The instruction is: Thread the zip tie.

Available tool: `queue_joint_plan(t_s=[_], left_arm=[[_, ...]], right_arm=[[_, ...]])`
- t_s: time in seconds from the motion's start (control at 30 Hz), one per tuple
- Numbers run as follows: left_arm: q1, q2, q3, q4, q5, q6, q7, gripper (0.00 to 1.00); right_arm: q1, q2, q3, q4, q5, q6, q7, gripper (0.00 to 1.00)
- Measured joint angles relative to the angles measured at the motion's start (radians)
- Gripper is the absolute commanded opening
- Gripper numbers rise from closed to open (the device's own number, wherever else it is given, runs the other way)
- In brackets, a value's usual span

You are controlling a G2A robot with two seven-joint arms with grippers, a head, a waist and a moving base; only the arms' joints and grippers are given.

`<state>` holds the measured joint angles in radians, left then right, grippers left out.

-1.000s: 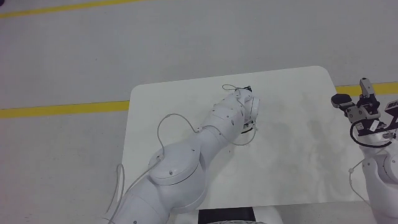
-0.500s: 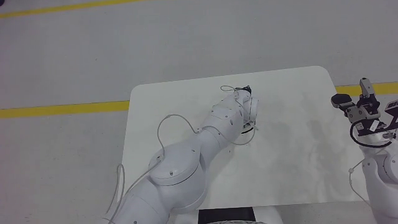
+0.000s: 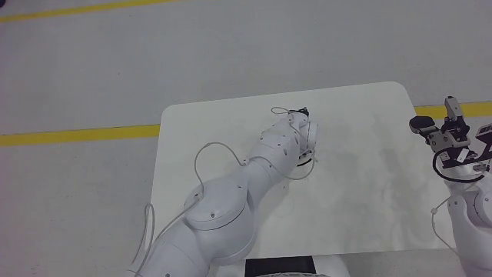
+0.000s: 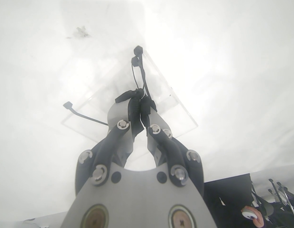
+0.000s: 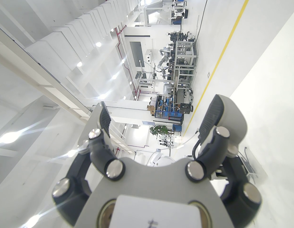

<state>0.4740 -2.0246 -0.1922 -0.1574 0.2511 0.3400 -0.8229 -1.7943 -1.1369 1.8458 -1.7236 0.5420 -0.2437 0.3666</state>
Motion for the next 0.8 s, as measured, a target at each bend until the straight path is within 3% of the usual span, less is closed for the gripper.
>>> queue_joint_plan(t_s=[0.8], left_arm=[[-0.032,0.0,-0.021,-0.031,0.017,0.0,-0.007,0.0]], right_arm=[[0.0,0.0,0.0,0.0,0.0,0.0,0.0,1.0]])
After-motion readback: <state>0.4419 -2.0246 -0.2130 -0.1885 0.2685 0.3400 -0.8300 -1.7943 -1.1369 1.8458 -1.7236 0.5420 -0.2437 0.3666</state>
